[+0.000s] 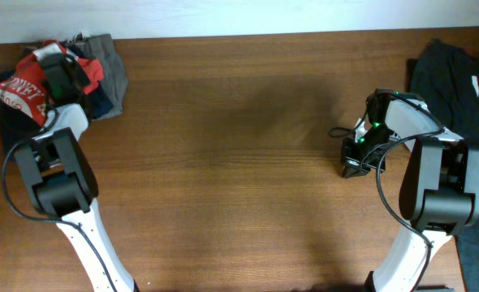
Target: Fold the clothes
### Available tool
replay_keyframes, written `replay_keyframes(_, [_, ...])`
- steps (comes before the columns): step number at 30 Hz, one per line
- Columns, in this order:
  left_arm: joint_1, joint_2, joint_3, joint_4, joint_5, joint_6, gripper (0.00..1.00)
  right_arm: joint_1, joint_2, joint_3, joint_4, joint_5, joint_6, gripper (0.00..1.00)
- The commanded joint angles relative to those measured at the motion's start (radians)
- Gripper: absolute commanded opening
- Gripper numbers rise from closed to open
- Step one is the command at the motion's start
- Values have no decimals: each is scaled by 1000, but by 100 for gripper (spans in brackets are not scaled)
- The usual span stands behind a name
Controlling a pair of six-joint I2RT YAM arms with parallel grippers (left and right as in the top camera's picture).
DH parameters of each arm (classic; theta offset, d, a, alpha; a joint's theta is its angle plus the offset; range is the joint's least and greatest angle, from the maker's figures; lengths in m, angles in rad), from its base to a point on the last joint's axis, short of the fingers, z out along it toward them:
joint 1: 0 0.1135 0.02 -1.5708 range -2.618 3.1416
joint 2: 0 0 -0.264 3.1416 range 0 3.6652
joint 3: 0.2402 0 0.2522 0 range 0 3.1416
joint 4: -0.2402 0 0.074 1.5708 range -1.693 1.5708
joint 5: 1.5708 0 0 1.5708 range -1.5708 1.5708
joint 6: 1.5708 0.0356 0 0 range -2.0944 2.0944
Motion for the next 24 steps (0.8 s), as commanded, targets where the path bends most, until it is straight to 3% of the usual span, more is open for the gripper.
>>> replay_keyframes(1, [-11, 46, -3, -19, 45, 36, 2, 2, 4, -3, -8, -9, -4, 4])
replay_keyframes(5, [-37, 18, -3, 19, 35, 218, 1, 2, 4, -3, -8, -9, -4, 4])
replay_keyframes(7, [-48, -23, -3, 36, 20, 249, 1, 2, 4, -3, -8, -9, -4, 4])
replay_keyframes(13, [-45, -148, -3, 164, -4, 248, 1, 2, 4, -3, -9, -9, -4, 4])
replay_keyframes(17, [-35, -177, -3, 208, -153, 248, 1, 2, 4, -3, -3, -9, -4, 4])
replay_keyframes(24, [31, -152, -3, 147, -169, 144, 1, 2, 4, -3, -2, -9, -4, 4])
